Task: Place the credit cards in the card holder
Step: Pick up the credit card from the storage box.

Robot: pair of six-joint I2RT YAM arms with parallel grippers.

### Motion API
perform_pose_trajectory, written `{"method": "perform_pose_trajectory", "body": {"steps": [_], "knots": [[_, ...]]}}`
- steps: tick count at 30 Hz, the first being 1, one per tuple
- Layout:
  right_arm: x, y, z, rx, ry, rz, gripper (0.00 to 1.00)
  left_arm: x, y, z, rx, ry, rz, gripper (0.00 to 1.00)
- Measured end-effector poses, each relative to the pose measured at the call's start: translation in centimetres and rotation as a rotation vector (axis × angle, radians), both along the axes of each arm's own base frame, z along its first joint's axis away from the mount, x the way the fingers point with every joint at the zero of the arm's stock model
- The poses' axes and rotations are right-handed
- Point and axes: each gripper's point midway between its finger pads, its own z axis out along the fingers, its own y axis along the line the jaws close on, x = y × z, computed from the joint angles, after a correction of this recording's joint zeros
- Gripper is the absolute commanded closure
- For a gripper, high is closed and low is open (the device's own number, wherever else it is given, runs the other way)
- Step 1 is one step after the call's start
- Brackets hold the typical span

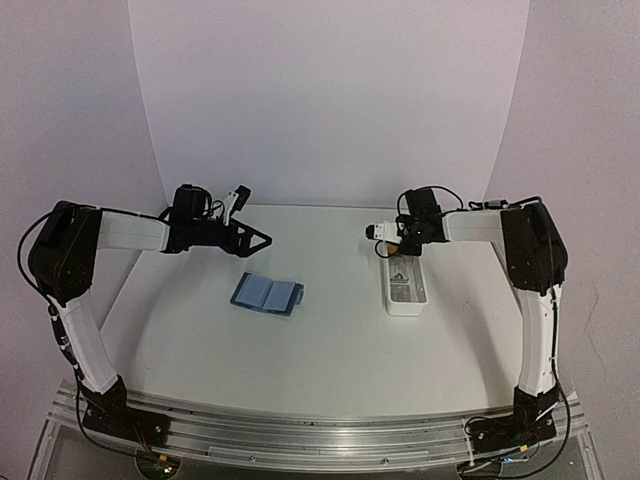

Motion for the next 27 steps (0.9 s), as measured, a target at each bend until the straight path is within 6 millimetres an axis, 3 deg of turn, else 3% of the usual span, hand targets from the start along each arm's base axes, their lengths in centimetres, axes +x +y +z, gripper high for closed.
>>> {"method": "perform_pose_trajectory", "body": {"steps": [27], "knots": [[-0.57, -0.18, 0.53, -0.008, 0.051, -0.012, 0.97, -0.03, -0.02, 0.02, -0.001, 0.0, -0.002, 0.01]]}}
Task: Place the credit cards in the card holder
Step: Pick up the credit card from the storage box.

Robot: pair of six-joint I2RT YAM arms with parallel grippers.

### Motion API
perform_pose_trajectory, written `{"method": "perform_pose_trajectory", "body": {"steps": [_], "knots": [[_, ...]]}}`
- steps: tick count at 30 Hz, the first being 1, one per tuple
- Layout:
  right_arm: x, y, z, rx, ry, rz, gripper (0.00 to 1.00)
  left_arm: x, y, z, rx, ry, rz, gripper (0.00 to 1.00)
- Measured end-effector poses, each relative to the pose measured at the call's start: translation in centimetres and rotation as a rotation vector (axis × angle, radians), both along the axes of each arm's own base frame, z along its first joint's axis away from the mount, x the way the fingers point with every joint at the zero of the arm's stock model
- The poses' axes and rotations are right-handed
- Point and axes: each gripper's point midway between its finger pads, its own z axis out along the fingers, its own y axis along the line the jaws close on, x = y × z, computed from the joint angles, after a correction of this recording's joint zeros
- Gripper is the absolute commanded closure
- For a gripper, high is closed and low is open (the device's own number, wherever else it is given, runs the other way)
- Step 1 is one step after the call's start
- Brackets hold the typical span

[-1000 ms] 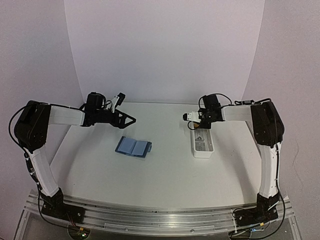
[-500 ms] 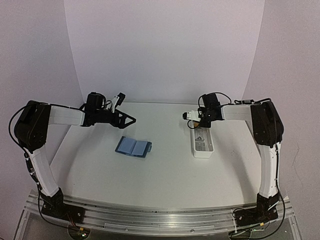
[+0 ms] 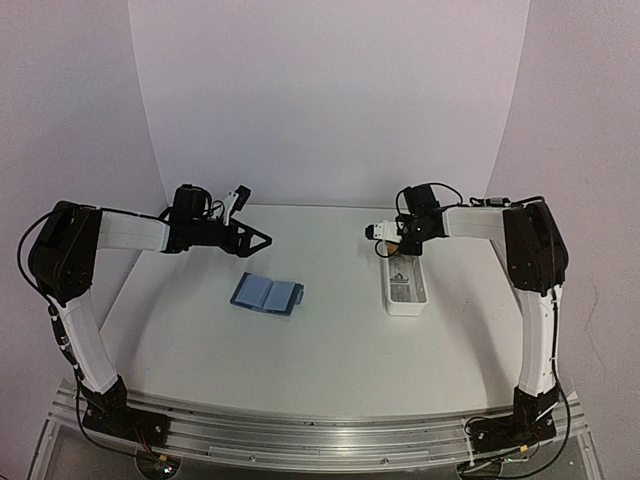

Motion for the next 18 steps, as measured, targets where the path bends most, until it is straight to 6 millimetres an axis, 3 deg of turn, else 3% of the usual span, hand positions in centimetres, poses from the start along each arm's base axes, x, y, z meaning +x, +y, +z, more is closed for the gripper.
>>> {"method": "perform_pose_trajectory", "body": {"steps": [5, 18], "knots": [[-0.15, -0.02, -0.16, -0.002, 0.007, 0.002, 0.88, 0.0, 0.0, -0.01, 0.0, 0.0, 0.0, 0.0], [-0.67, 0.08, -0.5, 0.003, 0.012, -0.003, 0.79, 0.0, 0.0, -0.01, 0.0, 0.0, 0.0, 0.01]]}}
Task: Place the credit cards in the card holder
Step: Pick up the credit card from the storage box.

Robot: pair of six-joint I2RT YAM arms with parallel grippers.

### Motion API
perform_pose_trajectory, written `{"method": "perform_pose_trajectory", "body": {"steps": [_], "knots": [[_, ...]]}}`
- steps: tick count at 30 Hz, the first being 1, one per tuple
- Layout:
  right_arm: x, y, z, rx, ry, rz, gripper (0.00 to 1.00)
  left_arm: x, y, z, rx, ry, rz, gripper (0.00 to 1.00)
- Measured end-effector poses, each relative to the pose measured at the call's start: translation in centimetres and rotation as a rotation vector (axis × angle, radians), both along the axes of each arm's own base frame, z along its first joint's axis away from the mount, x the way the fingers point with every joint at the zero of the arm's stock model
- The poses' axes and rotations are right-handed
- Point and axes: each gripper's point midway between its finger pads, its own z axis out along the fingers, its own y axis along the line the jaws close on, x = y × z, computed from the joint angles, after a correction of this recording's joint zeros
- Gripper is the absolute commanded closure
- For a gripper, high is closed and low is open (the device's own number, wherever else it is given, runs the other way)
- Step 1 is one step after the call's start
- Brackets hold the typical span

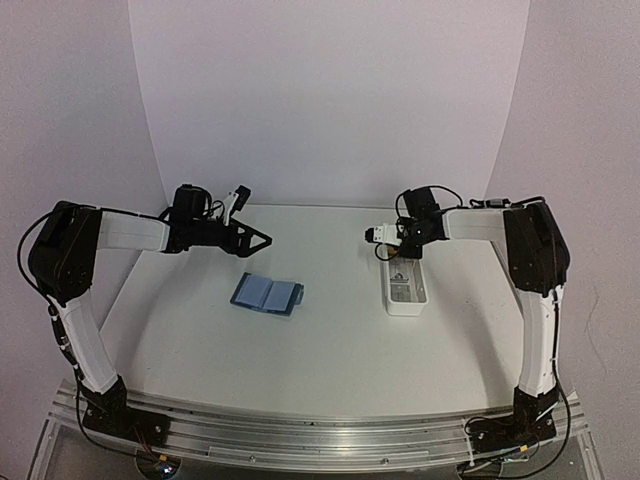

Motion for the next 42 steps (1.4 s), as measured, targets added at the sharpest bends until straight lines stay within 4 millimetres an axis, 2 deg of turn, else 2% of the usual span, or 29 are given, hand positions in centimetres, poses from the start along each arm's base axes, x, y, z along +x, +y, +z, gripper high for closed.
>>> {"method": "perform_pose_trajectory", "body": {"steps": [7, 9, 12, 21, 28, 32, 36, 37, 41, 42], "knots": [[-1.3, 0.0, -0.4, -0.007, 0.029, 0.002, 0.73, 0.0, 0.0, 0.0, 0.0, 0.0, 0.0, 0.0], [-1.4, 0.0, -0.4, -0.007, 0.03, -0.001, 0.74, 0.0, 0.0, 0.0, 0.0, 0.0, 0.0, 0.01], [-1.4, 0.0, -0.3, -0.001, 0.03, -0.011, 0.81, 0.0, 0.0, 0.0, 0.0, 0.001, 0.0, 0.01], [-1.3, 0.0, -0.3, 0.01, 0.031, -0.026, 0.76, -0.3, 0.1, -0.6, 0.005, 0.014, 0.0, 0.0], [0.5, 0.0, -0.2, 0.013, -0.013, -0.063, 0.76, -0.3, 0.1, -0.6, 0.005, 0.014, 0.0, 0.0], [1.0, 0.0, -0.2, 0.013, -0.03, -0.069, 0.79, -0.3, 0.1, -0.6, 0.005, 0.015, 0.0, 0.01], [1.1, 0.1, -0.2, 0.02, -0.037, -0.069, 0.79, -0.3, 0.1, -0.7, 0.006, 0.014, 0.0, 0.01], [1.1, 0.1, -0.2, 0.02, -0.037, -0.07, 0.77, -0.3, 0.1, -0.7, 0.006, 0.014, 0.0, 0.01], [1.0, 0.1, -0.5, 0.025, -0.027, -0.074, 0.49, -0.3, 0.1, -0.6, 0.006, 0.014, 0.0, 0.01], [0.9, 0.1, -0.7, 0.021, -0.02, -0.07, 0.47, -0.3, 0.1, -0.6, 0.006, 0.014, 0.0, 0.0]]}}
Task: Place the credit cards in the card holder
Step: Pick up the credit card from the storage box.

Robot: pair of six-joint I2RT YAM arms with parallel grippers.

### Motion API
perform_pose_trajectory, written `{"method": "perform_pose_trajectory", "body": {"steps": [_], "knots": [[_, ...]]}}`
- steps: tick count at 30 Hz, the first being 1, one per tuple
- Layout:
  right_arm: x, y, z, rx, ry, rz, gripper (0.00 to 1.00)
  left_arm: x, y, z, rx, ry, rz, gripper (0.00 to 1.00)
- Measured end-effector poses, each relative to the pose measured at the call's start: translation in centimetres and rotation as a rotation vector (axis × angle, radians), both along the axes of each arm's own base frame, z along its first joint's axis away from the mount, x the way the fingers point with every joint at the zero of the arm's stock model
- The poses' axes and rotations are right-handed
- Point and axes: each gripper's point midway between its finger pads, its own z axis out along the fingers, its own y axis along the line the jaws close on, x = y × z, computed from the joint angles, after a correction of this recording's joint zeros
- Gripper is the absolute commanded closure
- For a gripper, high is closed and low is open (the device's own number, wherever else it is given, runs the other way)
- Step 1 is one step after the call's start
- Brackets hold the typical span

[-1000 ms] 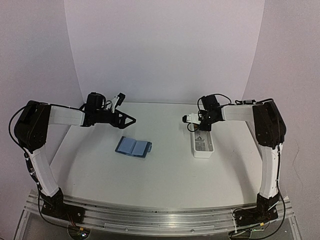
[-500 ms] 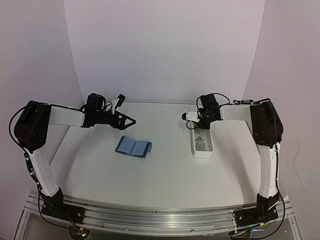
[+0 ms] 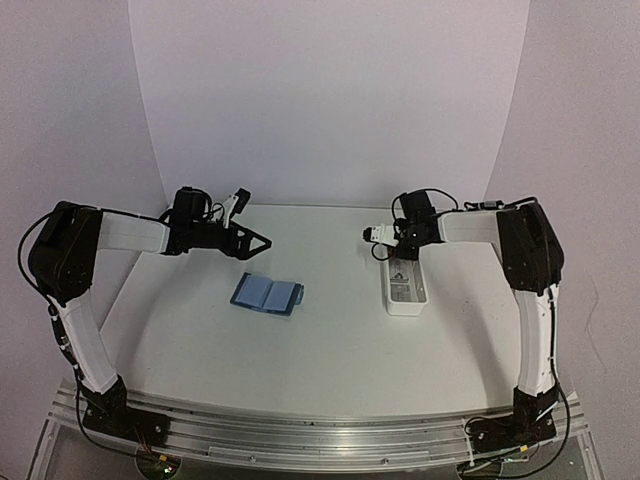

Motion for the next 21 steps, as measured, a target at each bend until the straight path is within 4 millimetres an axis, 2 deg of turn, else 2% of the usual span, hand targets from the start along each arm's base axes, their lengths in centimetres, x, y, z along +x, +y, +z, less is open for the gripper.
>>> {"method": "perform_pose_trajectory", "body": {"steps": [5, 7, 9, 10, 11, 14, 21], "knots": [[-0.1, 0.0, -0.5, -0.011, 0.008, -0.002, 0.45, 0.0, 0.0, 0.0, 0.001, 0.0, -0.001, 0.01], [0.0, 0.0, -0.4, -0.016, -0.001, -0.007, 0.42, 0.0, 0.0, 0.0, 0.002, 0.0, -0.001, 0.01], [0.1, 0.0, -0.5, -0.024, -0.016, -0.016, 0.29, 0.0, 0.0, 0.0, 0.002, -0.001, -0.002, 0.0], [0.1, 0.0, -0.4, -0.026, -0.026, -0.02, 0.11, 0.0, 0.0, 0.0, 0.002, -0.001, -0.002, 0.01], [0.2, 0.0, -0.3, -0.024, -0.039, -0.027, 0.02, 0.0, 0.0, 0.0, 0.002, -0.001, -0.002, 0.0], [0.3, 0.0, 0.9, -0.019, -0.085, -0.035, 0.02, 0.0, 0.0, -0.1, 0.002, 0.0, -0.002, 0.01], [-0.5, -0.5, 1.0, -0.027, -0.07, -0.042, 0.02, -0.3, 0.0, -0.4, 0.01, 0.012, -0.009, 0.01]]}}
